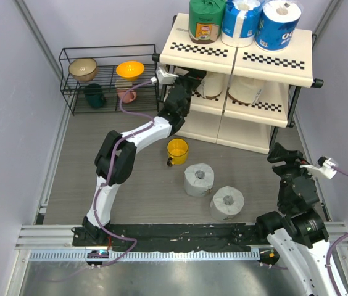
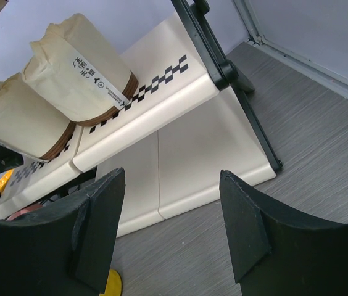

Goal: Place and organize the paper towels onto the shelf

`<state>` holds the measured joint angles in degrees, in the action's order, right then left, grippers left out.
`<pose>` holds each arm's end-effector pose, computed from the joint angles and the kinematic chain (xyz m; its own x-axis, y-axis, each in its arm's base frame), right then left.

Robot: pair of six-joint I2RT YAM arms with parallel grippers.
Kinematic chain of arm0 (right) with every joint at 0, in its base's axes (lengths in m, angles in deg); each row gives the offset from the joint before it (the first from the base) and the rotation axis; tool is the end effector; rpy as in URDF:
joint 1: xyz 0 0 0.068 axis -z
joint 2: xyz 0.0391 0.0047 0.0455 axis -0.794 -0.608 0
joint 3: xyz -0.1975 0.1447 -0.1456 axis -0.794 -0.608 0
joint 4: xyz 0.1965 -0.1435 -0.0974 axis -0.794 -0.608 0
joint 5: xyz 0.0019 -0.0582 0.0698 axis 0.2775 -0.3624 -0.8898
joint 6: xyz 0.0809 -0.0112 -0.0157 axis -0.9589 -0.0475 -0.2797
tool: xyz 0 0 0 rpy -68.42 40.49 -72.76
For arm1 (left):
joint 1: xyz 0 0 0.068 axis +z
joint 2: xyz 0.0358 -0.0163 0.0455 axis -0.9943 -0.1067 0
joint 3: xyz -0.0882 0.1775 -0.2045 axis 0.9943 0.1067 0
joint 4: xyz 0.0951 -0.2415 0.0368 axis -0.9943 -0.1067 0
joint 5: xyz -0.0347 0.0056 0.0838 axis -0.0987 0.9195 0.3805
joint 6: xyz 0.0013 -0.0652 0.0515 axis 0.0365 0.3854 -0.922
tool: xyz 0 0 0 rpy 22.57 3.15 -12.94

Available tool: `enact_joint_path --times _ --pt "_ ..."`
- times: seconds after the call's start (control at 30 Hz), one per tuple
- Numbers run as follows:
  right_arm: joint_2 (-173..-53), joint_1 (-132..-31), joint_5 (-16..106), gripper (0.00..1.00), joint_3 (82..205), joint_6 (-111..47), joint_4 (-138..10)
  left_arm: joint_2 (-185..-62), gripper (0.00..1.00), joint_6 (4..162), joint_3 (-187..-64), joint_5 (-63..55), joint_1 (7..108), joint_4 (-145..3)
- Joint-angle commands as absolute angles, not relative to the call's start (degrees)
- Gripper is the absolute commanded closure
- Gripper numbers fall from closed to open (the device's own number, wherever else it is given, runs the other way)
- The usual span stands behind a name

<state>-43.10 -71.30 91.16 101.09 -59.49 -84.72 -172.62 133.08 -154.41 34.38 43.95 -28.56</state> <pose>0.0959 -0.0157 0.3150 0.1996 0.5282 -0.8253 0.2821 0.7756 0.5647 0.4490 -0.3286 0.3457 -0.0464 -0.9579 -0.2834 0.3345 0.2524 -0.9080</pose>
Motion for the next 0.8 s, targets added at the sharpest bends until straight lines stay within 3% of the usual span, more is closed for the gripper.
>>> enact_joint_path --times 0.0,0.77 --pt "-41.55 -71.19 93.16 0.32 103.06 -58.87 -83.92 -172.53 0.00 134.65 -153.88 33.62 43.18 -25.78" --pt "-41.55 -71.19 93.51 0.32 102.97 -58.87 -84.18 -174.11 0.00 134.91 -156.60 33.62 41.51 -26.05"
